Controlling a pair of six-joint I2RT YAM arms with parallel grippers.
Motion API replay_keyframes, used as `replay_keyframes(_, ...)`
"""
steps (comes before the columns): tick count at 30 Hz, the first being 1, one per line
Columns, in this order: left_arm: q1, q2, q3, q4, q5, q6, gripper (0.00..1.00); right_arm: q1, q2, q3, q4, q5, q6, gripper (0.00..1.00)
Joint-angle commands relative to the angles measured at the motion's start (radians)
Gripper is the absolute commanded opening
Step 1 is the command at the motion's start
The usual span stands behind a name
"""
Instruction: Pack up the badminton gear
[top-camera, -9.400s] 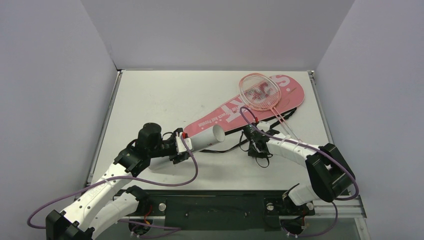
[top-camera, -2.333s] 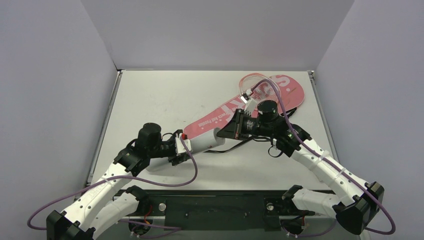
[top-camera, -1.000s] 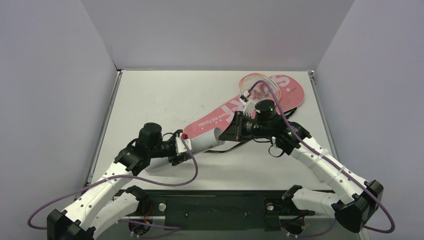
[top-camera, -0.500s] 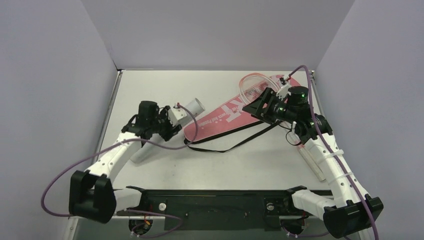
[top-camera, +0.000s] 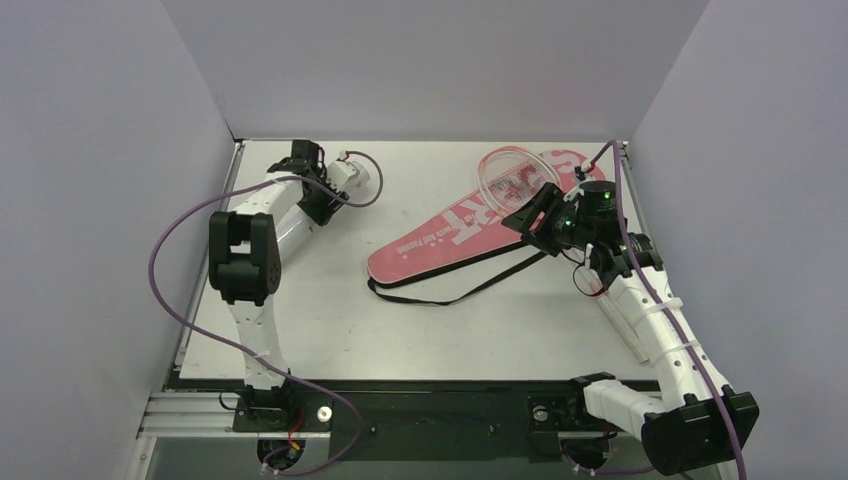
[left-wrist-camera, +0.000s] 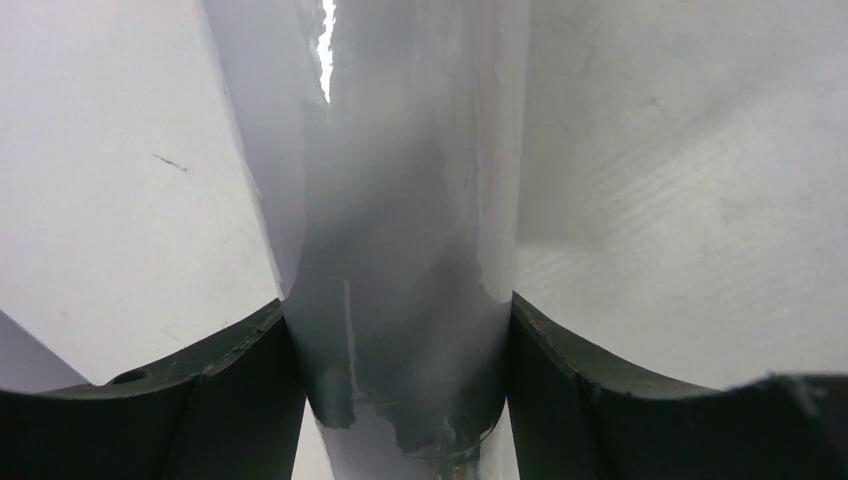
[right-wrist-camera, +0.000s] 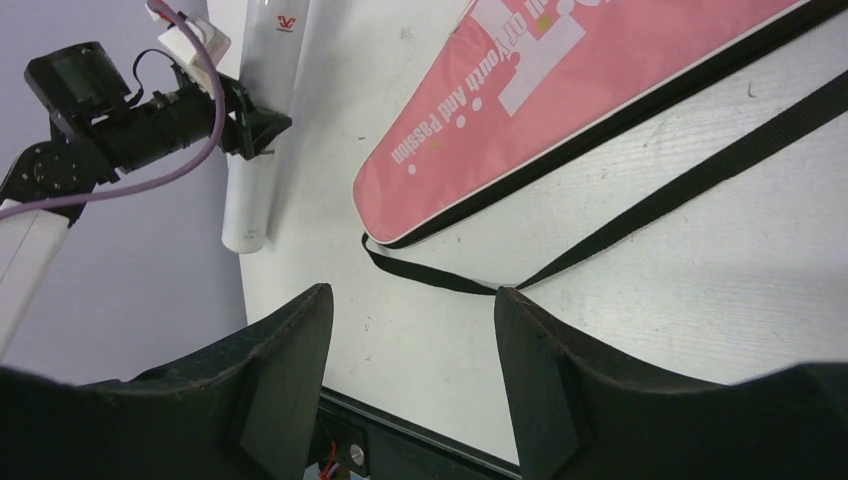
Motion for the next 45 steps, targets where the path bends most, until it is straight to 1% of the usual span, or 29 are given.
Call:
replay_keyframes(1, 0.024, 0.13, 0.197, -0.109, -0.118, -0.056, 0.0, -0.016, -0.008, -0.02, -0.014, 0.028, 0.0, 0.56)
replay_keyframes(3, 0.037, 0.179, 0.245, -0.095, -0.131, -0.082, 0.0, -0.018, -0.007, -0.022, -0.015, 0.028, 0.001, 0.56)
replay_keyframes(7, 0.073, 0.223, 0.245, -0.039, -0.148, -0.102, 0.0, -0.021, 0.006, -0.015, -0.018, 0.019, 0.001, 0.56)
replay_keyframes(9, 0.077, 0.227, 0.226, -0.01, -0.157, -0.104, 0.04, -0.022, 0.016, -0.008, -0.018, 0.013, 0.002, 0.56)
replay_keyframes(10, 0.076, 0.221, 0.219, -0.002, -0.159, -0.105, 0.11, -0.022, 0.025, -0.006, -0.017, 0.011, 0.004, 0.56)
replay_keyframes(11, 0.073, 0.218, 0.206, 0.008, -0.158, -0.109, 0.15, -0.021, 0.029, -0.004, -0.017, 0.006, 0.004, 0.56)
replay_keyframes(12, 0.071, 0.211, 0.2, 0.01, -0.158, -0.11, 0.28, -0.021, 0.041, -0.001, -0.019, 0.006, 0.008, 0.56)
replay_keyframes(13, 0.068, 0.207, 0.192, 0.014, -0.157, -0.114, 0.35, -0.022, 0.048, 0.004, -0.028, 0.011, 0.009, 0.56)
replay_keyframes(14, 0.068, 0.198, 0.189, 0.013, -0.153, -0.117, 0.55, -0.021, 0.062, 0.012, -0.037, 0.016, 0.006, 0.58)
replay_keyframes(15, 0.068, 0.185, 0.184, 0.01, -0.142, -0.123, 0.62, -0.02, 0.069, 0.015, -0.053, 0.026, 0.003, 0.59)
replay_keyframes(16, 0.068, 0.176, 0.183, 0.009, -0.136, -0.126, 0.74, -0.02, 0.076, 0.017, -0.057, 0.031, 0.001, 0.62)
replay_keyframes(18, 0.068, 0.14, 0.18, -0.004, -0.11, -0.127, 0.78, -0.02, 0.081, 0.018, -0.062, 0.041, -0.005, 0.67)
replay_keyframes(24, 0.066, 0.004, 0.215, -0.053, -0.033, -0.126, 0.82, -0.018, 0.1, 0.037, -0.087, 0.059, -0.026, 0.75)
replay_keyframes(29, 0.055, -0.058, 0.346, -0.136, -0.038, -0.159, 0.85, -0.019, 0.111, 0.053, -0.111, 0.092, -0.049, 0.8)
replay_keyframes(30, 0.04, -0.067, 0.372, -0.165, -0.017, -0.177, 0.85, -0.02, 0.114, 0.056, -0.122, 0.111, -0.052, 0.85)
replay_keyframes(31, 0.029, -0.094, 0.373, -0.173, 0.018, -0.185, 0.85, -0.021, 0.12, 0.058, -0.134, 0.121, -0.059, 0.87)
replay_keyframes(32, -0.004, -0.132, 0.344, -0.177, 0.036, -0.197, 0.85, -0.024, 0.124, 0.06, -0.14, 0.148, -0.068, 0.88)
replay_keyframes(33, -0.061, -0.154, 0.282, -0.163, 0.057, -0.2, 0.86, -0.026, 0.134, 0.067, -0.157, 0.167, -0.074, 0.89)
replay_keyframes(34, -0.098, -0.196, 0.245, -0.153, 0.061, -0.198, 0.86, -0.029, 0.141, 0.073, -0.166, 0.213, -0.087, 0.89)
replay_keyframes(35, -0.175, -0.215, 0.16, -0.132, 0.067, -0.196, 0.86, -0.032, 0.155, 0.086, -0.188, 0.24, -0.092, 0.89)
replay_keyframes(36, -0.218, -0.245, 0.116, -0.121, 0.069, -0.195, 0.86, -0.038, 0.161, 0.092, -0.195, 0.301, -0.099, 0.89)
replay_keyframes(37, -0.302, -0.253, 0.042, -0.096, 0.077, -0.193, 0.86, -0.042, 0.17, 0.101, -0.2, 0.328, -0.102, 0.87)
replay_keyframes(38, -0.339, -0.258, 0.008, -0.081, 0.08, -0.192, 0.86, -0.044, 0.174, 0.103, -0.198, 0.398, -0.105, 0.84)
replay_keyframes(39, -0.406, -0.255, -0.048, -0.049, 0.081, -0.194, 0.86, -0.044, 0.173, 0.102, -0.184, 0.451, -0.106, 0.83)
replay_keyframes(41, -0.473, -0.226, -0.093, 0.0, 0.087, -0.19, 0.87, -0.043, 0.168, 0.092, -0.167, 0.499, -0.103, 0.81)
replay_keyframes(43, -0.512, -0.182, -0.105, 0.052, 0.087, -0.184, 0.87, -0.042, 0.171, 0.086, -0.167, 0.514, -0.104, 0.8)
replay_keyframes(45, -0.528, -0.128, -0.082, 0.083, 0.09, -0.191, 0.86, -0.042, 0.177, 0.084, -0.183, 0.519, -0.112, 0.79)
